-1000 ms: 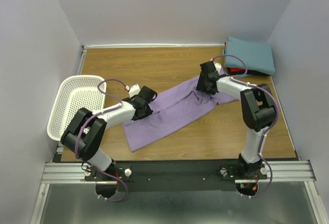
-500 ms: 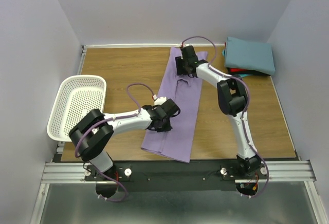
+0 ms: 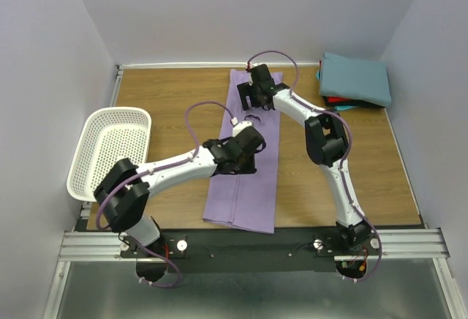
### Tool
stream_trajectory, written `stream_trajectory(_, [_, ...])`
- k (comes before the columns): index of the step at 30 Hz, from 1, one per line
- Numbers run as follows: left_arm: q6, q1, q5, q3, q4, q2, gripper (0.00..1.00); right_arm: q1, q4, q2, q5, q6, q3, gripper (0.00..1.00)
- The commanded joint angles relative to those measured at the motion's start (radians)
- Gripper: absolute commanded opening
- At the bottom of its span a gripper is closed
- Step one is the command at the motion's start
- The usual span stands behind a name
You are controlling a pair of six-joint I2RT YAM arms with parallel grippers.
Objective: Fold and stack the t-shirts
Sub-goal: Fold the tshirt
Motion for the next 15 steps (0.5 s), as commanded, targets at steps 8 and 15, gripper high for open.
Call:
stream_trajectory(8, [0.046,0.33,-0.101,-0.069,0.0,-0.216,0.31,-0.047,-0.088,-0.316,-0.057,0.296,-0.204,0.94])
stream_trajectory(15, [0.067,0.379,-0.057,-0.137,0.04,-0.158,0.31,-0.026,0.024,-0.514,-0.091,0.451,-0.607,0.75])
